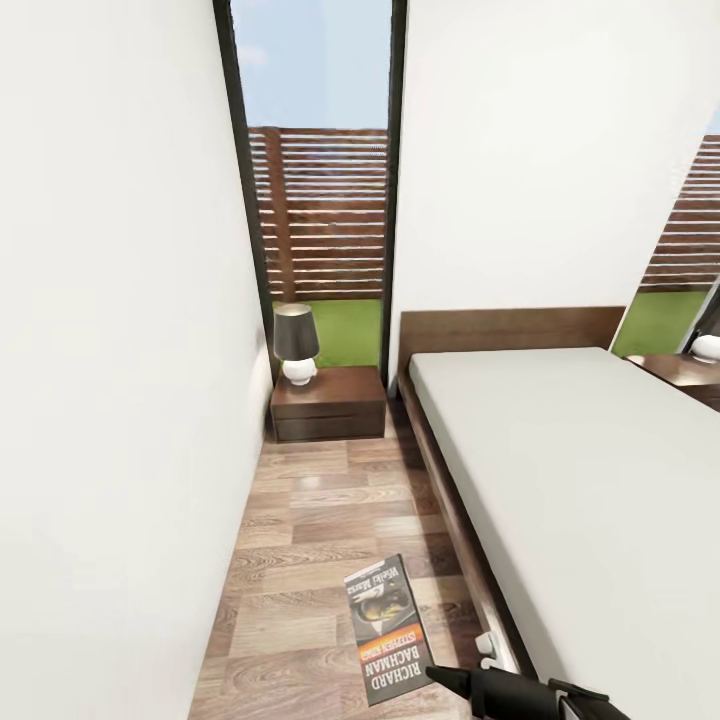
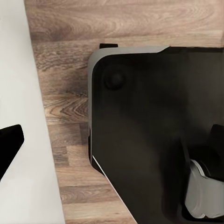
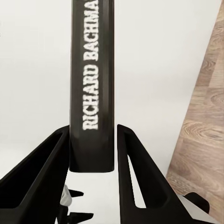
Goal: In the bedroom, move the book from the bed onto either nightstand, and place the two sandals side by side next to the bed.
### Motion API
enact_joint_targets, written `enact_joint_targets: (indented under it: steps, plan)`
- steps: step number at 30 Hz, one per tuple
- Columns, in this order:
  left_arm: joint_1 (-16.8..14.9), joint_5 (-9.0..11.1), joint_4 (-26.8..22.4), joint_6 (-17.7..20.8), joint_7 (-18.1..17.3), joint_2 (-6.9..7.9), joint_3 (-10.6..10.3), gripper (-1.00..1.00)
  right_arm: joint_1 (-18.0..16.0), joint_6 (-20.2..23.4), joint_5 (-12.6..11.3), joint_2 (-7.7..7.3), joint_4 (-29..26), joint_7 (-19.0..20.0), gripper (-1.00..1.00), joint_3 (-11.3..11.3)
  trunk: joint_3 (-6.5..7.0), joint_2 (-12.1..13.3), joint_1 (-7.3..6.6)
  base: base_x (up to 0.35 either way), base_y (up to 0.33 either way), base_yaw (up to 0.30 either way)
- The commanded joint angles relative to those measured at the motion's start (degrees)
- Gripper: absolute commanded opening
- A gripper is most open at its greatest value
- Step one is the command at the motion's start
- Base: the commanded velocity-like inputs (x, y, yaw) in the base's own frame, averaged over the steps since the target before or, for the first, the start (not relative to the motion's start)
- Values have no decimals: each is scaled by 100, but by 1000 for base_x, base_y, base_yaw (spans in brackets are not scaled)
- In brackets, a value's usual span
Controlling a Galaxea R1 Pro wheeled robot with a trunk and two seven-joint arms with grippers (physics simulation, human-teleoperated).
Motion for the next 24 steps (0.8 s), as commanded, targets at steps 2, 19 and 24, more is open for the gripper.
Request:
enact_joint_targets:
  steps: [2,19,24]
  plan:
    - [-5,57,5,-27,-4,2,-42,100,-5,38,46,5,-3,19,-100,-44,-12,-12,3,0,0,0]
    - [-5,62,6,-59,-4,5,-8,100,-4,35,60,11,0,-30,-100,37,-12,-12,3,0,0,0]
    - [-5,77,6,-113,-4,9,16,100,-4,35,61,14,0,-37,-100,56,-12,-12,3,0,0,0]
